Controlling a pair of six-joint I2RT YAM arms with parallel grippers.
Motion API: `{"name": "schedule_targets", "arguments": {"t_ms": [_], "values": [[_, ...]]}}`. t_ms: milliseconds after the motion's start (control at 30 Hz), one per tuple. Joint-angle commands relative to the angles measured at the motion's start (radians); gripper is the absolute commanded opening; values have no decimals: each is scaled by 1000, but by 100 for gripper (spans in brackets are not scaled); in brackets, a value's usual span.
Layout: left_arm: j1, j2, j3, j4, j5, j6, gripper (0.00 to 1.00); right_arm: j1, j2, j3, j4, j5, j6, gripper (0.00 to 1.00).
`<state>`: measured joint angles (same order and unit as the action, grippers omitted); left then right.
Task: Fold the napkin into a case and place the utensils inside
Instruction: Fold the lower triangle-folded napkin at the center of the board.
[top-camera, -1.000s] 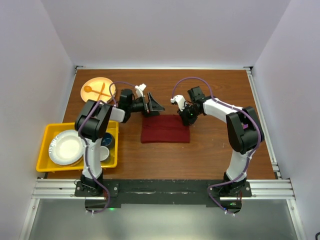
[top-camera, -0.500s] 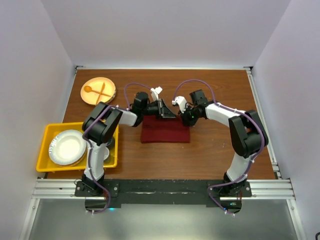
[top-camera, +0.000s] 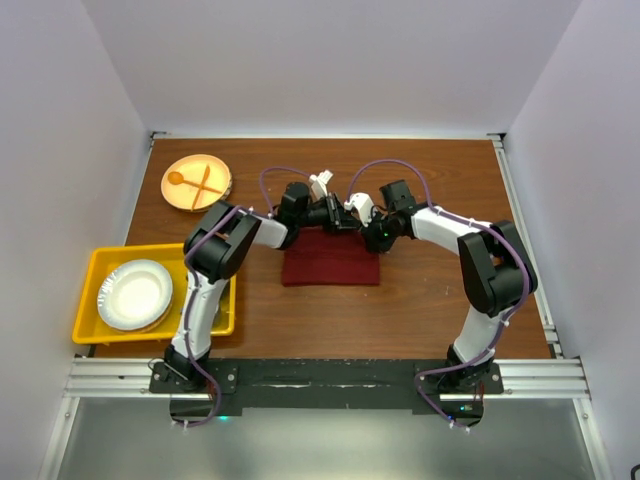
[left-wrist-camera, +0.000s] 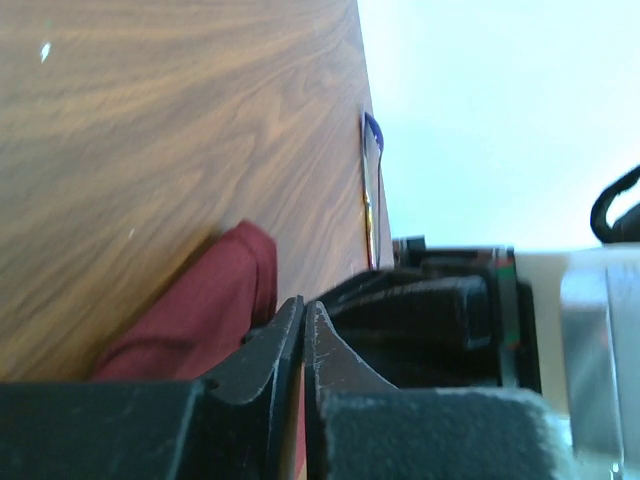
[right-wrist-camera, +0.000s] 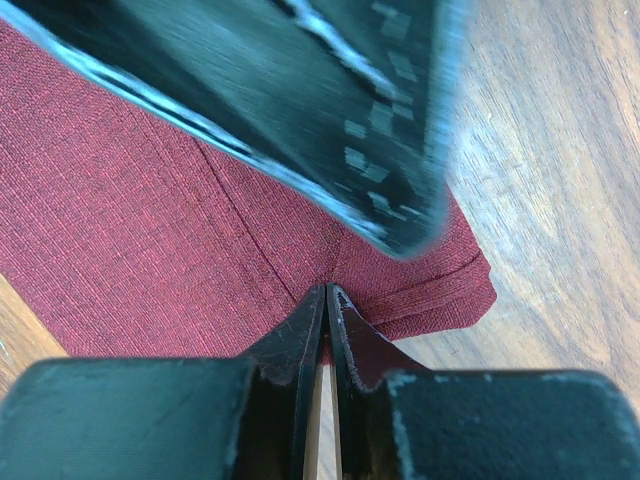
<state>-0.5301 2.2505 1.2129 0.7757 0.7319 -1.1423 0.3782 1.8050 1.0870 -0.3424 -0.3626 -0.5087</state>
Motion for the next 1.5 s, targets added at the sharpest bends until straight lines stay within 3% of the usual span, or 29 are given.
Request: {"name": "schedule_targets", "arguments": {"t_ms": [0,133,300,400,433,567,800,1000,1233,1467], "values": [[-16,24,68,-55,-32,21,7,-5,34,-39,-21,24,-14,11],[-15,20,65,-171,-69,94,0,-5,40,-39,-23,24,-8,11],[-25,53,102,-337,-112,188,0,-5,37,-16,-43,16,-2,12],[-24,90,132,-478,-143,222,0,-5,24,19,-89,-16,9,19],[-24,93,134,-487,-166,228,0,-4,16,43,-122,-30,22,26],[-24,95,131,-512,-178,243,0,-8,-30,123,-234,-133,79,40],[-22,90,123,-544,-190,271,0,-90,-49,241,-296,-304,281,51],[-21,86,109,-547,-184,282,0,-171,68,300,-258,-510,473,85],[-18,78,88,-540,-181,285,0,-197,148,278,-127,-622,711,96],[-16,83,91,-533,-184,286,0,-213,197,223,-12,-622,852,97]]}}
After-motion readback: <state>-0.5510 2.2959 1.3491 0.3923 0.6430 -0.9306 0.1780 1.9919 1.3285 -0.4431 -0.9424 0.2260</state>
